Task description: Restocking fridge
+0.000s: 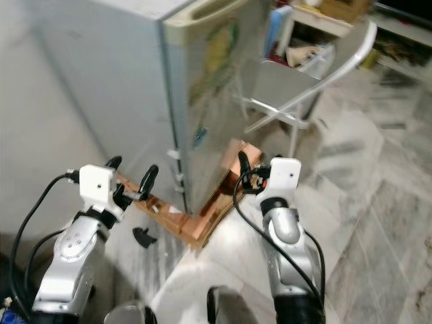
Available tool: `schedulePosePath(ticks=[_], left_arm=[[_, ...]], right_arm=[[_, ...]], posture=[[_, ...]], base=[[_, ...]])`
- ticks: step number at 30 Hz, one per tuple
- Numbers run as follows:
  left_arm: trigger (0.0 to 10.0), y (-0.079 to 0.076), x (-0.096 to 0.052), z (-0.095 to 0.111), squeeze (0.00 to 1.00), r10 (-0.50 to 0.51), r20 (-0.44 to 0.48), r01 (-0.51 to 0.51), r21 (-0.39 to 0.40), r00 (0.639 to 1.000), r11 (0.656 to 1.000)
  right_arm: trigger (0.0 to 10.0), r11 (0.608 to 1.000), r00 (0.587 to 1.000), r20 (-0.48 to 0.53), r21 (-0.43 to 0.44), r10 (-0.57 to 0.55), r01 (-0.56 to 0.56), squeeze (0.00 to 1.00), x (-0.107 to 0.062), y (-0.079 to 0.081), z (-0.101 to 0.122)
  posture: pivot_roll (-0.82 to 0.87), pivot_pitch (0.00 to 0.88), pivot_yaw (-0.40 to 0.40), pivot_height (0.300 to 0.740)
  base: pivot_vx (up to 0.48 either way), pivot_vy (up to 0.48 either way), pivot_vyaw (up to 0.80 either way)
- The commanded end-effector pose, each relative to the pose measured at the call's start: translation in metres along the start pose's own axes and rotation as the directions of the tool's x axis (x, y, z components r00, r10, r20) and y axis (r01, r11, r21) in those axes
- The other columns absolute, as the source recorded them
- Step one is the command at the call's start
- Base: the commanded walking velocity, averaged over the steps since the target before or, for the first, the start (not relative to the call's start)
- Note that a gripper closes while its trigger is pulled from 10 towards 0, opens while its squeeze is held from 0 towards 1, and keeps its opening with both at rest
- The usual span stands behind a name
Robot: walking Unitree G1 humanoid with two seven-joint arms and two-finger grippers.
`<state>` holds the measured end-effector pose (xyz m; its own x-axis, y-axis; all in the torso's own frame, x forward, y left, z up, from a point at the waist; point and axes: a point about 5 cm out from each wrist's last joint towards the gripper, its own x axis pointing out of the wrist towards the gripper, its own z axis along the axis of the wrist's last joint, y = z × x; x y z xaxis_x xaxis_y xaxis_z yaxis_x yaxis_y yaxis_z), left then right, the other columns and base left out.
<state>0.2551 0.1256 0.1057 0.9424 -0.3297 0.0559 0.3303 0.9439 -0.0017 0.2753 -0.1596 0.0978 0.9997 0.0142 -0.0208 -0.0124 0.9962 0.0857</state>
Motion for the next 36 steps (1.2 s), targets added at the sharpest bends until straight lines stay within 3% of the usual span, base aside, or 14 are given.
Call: schedulePosePath(ticks=[1, 10, 31, 36], left_arm=[[10.0, 0.0069, -0.0052, -0.0005, 0.0, 0.019, -0.006, -0.019, 0.013, 1.0, 1.0], [10.0, 0.0072, -0.0076, -0.0017, 0.0, 0.03, -0.013, -0.03, 0.003, 0.999, 1.0], [10.0, 0.0097, -0.0046, -0.0026, 0.0, 0.062, -0.011, -0.062, 0.001, 0.998, 0.998], [10.0, 0.0153, -0.0001, -0.0056, 0.0, 0.094, -0.019, -0.095, -0.026, 0.995, 0.995]], right_arm=[[10.0, 1.0, 1.0, 0.004, 0.012, 0.019, -0.019, 0.0, 0.0006, 0.0064, 0.0007], [10.0, 0.999, 0.999, -0.013, 0.01, 0.036, -0.036, 0.0, -0.0043, 0.0098, -0.0039], [10.0, 1.0, 1.0, -0.003, -0.007, 0.02, -0.02, 0.0, -0.0029, 0.0029, 0.001], [10.0, 1.0, 1.0, -0.003, -0.013, 0.028, -0.028, 0.0, -0.0044, 0.0036, 0.002]], posture=[[0.06, 0.13, -0.037, 0.74], [0.06, 0.143, -0.039, 0.74], [0.04, 0.151, -0.043, 0.74], [0.03, 0.154, -0.047, 0.74]], base=[[0.0, 0.0, -0.8], [0.0, 0.0, 0.0], [0.0, 0.0, -0.77], [0.0, 0.0, 0.0]])
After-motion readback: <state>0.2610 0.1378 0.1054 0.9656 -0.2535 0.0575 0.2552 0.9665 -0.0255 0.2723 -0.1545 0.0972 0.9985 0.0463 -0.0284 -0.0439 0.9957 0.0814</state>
